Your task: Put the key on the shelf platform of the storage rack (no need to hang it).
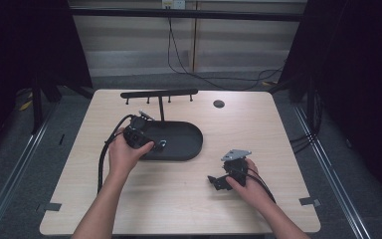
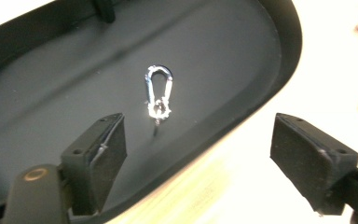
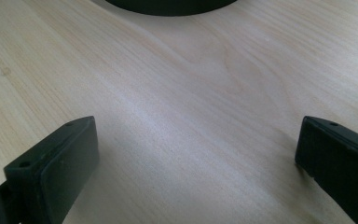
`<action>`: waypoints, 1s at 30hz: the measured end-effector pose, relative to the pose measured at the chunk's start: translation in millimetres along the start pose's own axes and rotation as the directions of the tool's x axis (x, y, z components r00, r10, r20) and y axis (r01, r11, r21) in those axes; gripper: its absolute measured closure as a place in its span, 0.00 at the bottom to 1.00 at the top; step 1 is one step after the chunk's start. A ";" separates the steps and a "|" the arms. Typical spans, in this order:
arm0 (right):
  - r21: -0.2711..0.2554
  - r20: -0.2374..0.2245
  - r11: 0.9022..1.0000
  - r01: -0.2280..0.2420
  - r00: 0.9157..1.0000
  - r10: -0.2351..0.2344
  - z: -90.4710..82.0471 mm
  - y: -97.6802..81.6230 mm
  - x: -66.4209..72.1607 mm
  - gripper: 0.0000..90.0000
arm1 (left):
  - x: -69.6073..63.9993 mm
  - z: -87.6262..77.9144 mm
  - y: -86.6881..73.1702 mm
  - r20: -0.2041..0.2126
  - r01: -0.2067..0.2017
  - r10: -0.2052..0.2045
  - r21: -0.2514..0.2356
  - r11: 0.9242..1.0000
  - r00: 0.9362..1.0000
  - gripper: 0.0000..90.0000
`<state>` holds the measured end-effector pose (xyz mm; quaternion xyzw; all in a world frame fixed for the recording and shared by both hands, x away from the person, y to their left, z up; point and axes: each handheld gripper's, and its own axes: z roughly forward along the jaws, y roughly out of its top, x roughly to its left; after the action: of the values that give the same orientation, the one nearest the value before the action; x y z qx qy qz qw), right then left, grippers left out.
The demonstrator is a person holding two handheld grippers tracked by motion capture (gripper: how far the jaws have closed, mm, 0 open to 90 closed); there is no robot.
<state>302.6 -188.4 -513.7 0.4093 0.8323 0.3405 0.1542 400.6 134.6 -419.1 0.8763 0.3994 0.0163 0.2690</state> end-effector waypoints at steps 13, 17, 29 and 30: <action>0.000 0.000 1.000 0.000 1.000 0.000 0.0 0.0 0.0 0.00 | -7.7 -6.9 -20.6 0.022 -0.051 0.051 -0.012 0.999 0.998 0.18; 0.000 0.000 1.000 0.000 1.000 0.000 0.0 0.0 0.0 0.00 | -8.7 -8.0 -28.8 0.024 -0.065 0.065 -0.010 0.998 0.998 0.18; 0.000 0.000 1.000 0.000 1.000 0.000 0.0 0.0 0.0 0.00 | -9.6 -9.5 -54.0 0.040 -0.098 0.098 0.007 0.995 0.994 0.18; 0.000 0.000 1.000 0.000 1.000 0.000 0.0 0.0 0.0 0.00 | -9.2 -9.6 -55.9 0.041 -0.097 0.096 0.010 0.995 0.995 0.18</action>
<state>302.6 -188.4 -513.7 0.4092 0.8324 0.3404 0.1541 353.3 162.4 -436.2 0.8963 0.3513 0.0091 0.2707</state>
